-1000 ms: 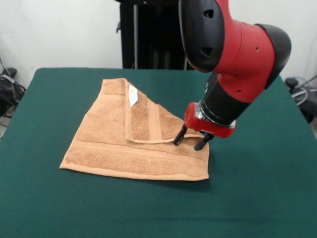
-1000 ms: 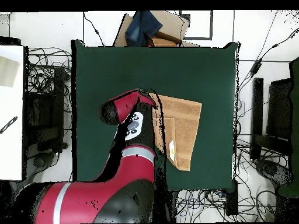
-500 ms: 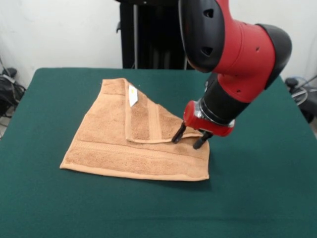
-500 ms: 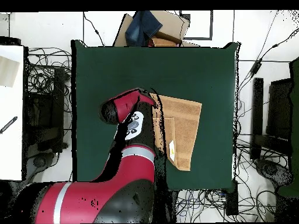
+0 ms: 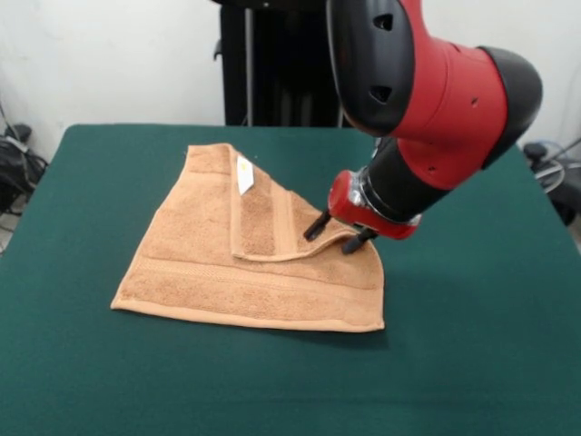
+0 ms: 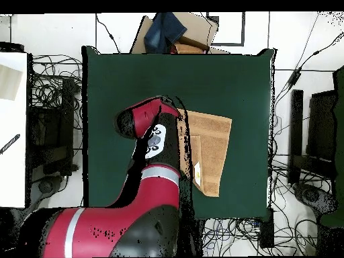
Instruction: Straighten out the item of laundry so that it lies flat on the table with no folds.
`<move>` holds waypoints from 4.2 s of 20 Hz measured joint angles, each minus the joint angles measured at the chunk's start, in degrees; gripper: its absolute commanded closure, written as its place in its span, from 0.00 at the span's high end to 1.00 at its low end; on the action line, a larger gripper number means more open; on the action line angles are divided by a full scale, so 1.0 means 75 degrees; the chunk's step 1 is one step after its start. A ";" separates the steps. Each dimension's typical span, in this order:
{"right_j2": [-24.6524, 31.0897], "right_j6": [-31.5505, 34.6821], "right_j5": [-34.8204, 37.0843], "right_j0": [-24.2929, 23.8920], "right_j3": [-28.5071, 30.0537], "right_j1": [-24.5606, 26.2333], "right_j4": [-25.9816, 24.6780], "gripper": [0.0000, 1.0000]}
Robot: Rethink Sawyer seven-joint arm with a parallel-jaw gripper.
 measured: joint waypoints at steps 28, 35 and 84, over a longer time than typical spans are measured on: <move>0.0028 0.0000 -0.0229 -0.0070 0.0046 -0.0033 -0.0002 1.00; 0.0030 0.0000 -0.0229 -0.0070 0.0045 -0.0027 -0.0002 1.00; 0.0185 0.0000 -0.0229 -0.0072 0.0041 0.0003 -0.0002 1.00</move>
